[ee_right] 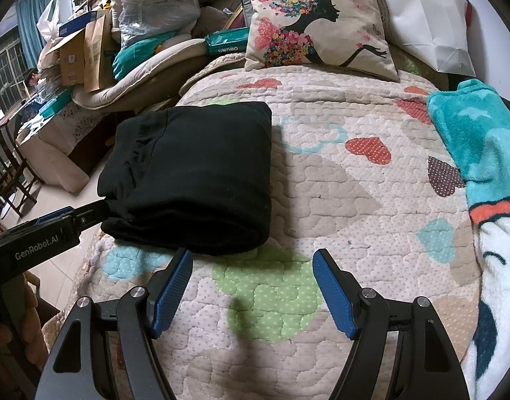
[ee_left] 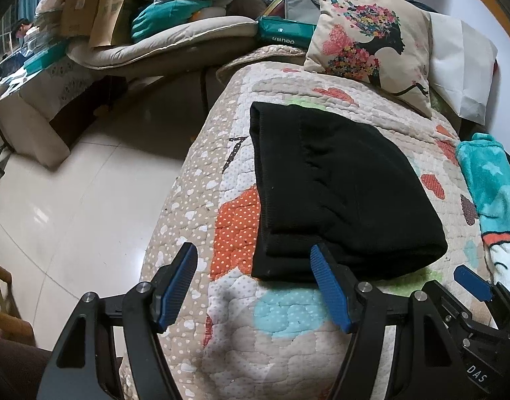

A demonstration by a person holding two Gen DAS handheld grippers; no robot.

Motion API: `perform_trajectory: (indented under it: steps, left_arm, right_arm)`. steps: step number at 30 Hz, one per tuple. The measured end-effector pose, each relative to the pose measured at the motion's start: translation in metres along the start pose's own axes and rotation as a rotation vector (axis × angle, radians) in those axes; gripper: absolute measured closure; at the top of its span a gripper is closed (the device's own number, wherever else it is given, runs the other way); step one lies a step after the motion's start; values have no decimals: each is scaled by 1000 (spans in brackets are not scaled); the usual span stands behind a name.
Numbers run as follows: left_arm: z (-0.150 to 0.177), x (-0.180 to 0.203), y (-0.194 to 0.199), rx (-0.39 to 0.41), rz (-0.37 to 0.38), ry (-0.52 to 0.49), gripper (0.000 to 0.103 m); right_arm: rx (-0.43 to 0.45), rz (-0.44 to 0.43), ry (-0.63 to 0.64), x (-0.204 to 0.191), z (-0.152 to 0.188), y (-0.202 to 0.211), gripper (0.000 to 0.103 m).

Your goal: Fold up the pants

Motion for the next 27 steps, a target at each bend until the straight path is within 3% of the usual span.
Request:
perform_trajectory:
  steps: [27]
  left_arm:
    - [3, 1, -5, -26, 2, 8, 33]
  right_arm:
    - [-8, 3, 1, -4, 0, -1, 24]
Point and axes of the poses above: each gripper's, at about its wrist camera, not at the fingertips, and y roughly against the way its jaws point, x to its right, z to its underside, the point moved 3 cm from there along -y, roughly the way its jaws point, and after that the axes turned 8 degrees about x, right-handed, at the moved point
